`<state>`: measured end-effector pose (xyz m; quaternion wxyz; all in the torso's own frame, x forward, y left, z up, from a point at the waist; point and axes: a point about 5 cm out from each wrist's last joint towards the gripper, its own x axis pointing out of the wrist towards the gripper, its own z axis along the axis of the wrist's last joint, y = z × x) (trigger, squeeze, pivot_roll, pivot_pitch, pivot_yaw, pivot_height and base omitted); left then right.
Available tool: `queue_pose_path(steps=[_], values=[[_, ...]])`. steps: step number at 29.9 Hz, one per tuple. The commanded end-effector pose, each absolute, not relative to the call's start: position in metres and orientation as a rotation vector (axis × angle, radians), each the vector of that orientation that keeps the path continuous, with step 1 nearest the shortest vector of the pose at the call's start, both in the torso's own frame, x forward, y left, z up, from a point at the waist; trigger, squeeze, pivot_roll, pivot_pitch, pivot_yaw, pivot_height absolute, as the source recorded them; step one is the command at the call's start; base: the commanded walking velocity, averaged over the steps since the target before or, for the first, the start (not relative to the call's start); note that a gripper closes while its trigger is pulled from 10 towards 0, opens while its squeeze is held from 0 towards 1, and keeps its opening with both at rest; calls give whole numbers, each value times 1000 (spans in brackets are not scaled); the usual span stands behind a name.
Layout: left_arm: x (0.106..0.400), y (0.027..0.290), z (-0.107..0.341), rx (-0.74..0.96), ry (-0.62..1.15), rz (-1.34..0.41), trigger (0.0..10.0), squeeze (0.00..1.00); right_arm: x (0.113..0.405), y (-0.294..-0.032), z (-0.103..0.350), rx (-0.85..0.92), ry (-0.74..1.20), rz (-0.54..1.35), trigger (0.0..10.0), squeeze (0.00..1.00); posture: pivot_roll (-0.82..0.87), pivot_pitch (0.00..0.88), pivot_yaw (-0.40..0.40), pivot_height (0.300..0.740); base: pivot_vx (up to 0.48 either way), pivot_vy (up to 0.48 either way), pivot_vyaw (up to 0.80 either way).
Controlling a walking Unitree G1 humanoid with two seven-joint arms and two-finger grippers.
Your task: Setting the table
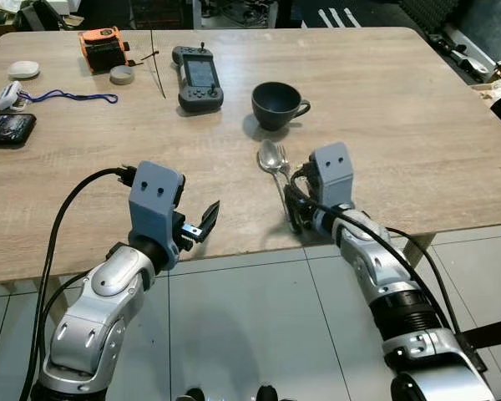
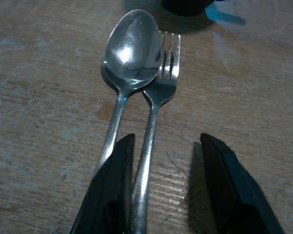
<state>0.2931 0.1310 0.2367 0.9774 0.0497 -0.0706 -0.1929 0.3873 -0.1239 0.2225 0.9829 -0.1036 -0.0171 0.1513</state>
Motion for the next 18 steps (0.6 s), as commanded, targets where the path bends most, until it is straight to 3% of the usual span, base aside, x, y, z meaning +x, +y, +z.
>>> queue_pose_path(steps=[1, 2, 18], values=[[290, 130, 234, 98, -130, -397, 10000, 0, 385, -128, 208, -220, 16, 291, 2275, 0, 110, 332, 19, 740, 0, 0, 0], [290, 130, 234, 98, -130, -397, 10000, 0, 385, -128, 207, -216, 22, 291, 0, 0, 110, 332, 19, 740, 0, 0, 0], [290, 130, 234, 92, -132, -394, 10000, 0, 385, -132, 202, -190, 80, 308, 0, 0, 102, 331, 12, 740, 0, 0, 0]])
